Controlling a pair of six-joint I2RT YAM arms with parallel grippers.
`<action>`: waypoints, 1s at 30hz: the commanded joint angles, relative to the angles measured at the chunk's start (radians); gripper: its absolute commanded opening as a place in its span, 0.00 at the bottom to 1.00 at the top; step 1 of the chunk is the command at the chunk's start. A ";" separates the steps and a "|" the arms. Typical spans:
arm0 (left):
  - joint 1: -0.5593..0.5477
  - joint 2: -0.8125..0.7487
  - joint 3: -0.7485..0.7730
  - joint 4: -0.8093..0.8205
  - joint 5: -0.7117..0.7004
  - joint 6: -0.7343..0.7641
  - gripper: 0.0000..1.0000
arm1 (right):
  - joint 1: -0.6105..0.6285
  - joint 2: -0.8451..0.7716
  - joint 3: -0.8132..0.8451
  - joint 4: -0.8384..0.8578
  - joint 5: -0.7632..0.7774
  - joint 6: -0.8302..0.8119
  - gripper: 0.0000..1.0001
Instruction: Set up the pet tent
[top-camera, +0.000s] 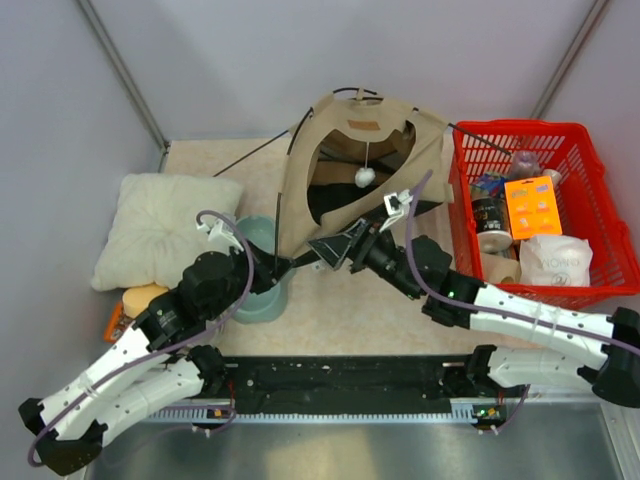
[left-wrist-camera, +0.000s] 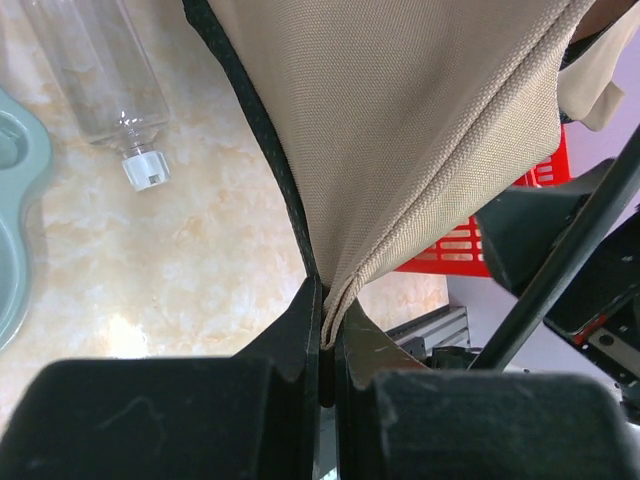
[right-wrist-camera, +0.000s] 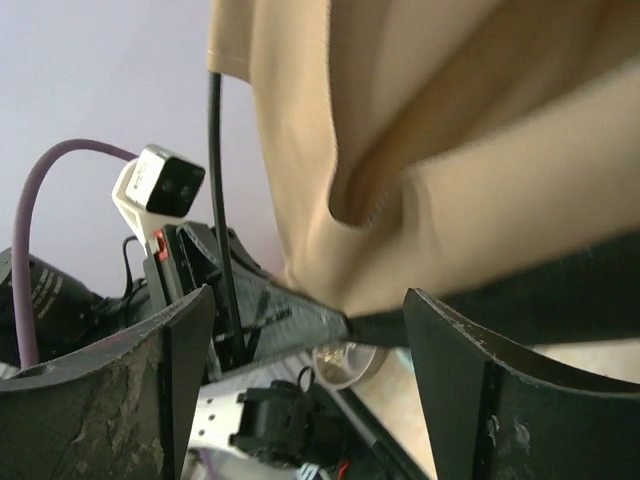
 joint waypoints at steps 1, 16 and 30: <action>0.003 0.024 0.006 0.036 0.013 0.021 0.00 | -0.007 -0.077 -0.091 -0.072 0.019 0.269 0.78; 0.005 0.061 0.053 0.046 0.048 0.029 0.00 | -0.007 0.116 -0.197 0.400 0.149 0.526 0.94; 0.005 0.046 0.047 0.060 0.048 0.012 0.00 | -0.009 0.201 -0.212 0.504 0.103 0.620 0.02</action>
